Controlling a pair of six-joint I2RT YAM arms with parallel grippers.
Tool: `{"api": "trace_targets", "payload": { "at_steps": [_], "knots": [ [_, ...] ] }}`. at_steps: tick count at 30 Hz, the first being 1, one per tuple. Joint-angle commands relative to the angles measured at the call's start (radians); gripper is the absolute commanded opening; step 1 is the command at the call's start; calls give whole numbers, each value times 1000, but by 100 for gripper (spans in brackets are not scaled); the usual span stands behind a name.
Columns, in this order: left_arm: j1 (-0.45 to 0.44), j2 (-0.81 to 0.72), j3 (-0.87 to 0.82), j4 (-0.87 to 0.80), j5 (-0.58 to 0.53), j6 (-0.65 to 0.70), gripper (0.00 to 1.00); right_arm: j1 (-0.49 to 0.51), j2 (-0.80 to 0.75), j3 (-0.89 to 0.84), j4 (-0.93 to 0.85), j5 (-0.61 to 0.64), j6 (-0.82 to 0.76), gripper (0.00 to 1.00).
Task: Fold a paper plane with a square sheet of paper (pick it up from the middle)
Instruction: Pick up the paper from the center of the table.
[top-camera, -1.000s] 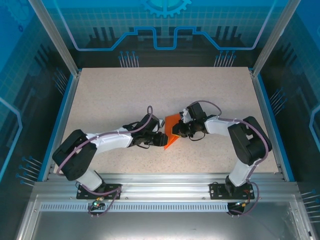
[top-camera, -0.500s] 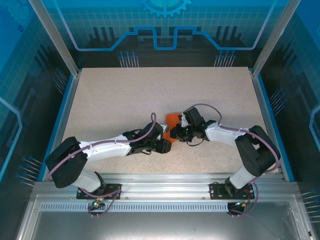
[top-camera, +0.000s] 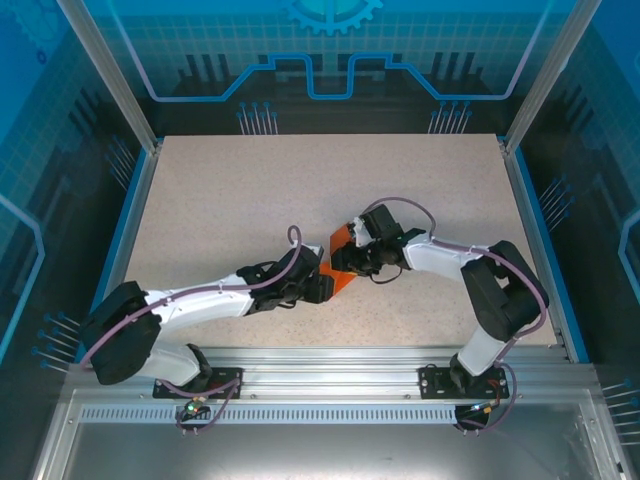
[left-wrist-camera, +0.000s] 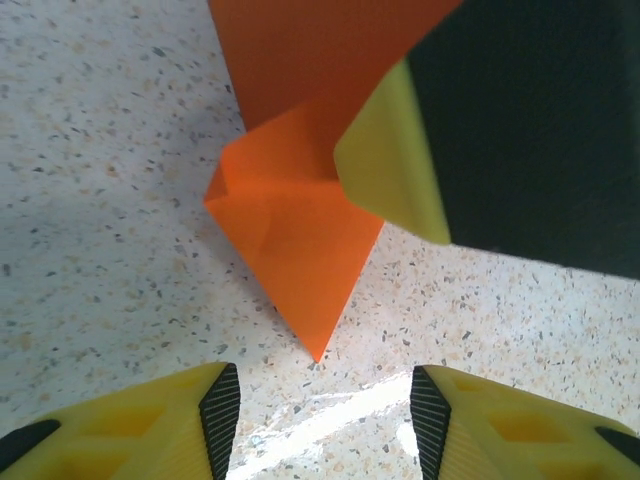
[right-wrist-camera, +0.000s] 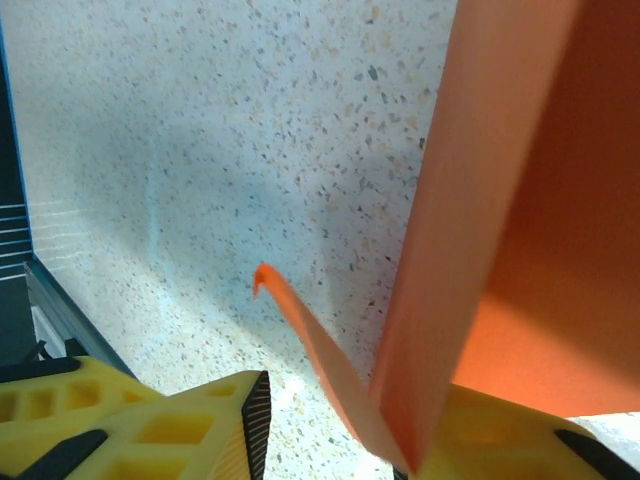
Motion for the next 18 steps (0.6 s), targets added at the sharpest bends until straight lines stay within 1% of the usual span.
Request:
{"api": "trace_targets", "payload": {
  "at_steps": [1,5,8,10,16,18],
  "knots": [
    [12,-42,-20,-35,-57,-33,53,6,28,28,-53,-17,-59,41],
    [28,-80,-35,-43,-61,-40,54,6,39,43,-83,1,-95,43],
    [42,-98,-43,-53,-63,-40,54,6,51,53,-95,1,-113,42],
    [49,-107,-46,-57,-63,-39,55,5,63,63,-102,16,-117,35],
    [54,-111,-49,-62,-63,-40,55,6,108,92,-116,58,-96,23],
    [54,-115,-50,-63,-63,-42,55,6,114,99,-119,70,-86,17]
  ]
}}
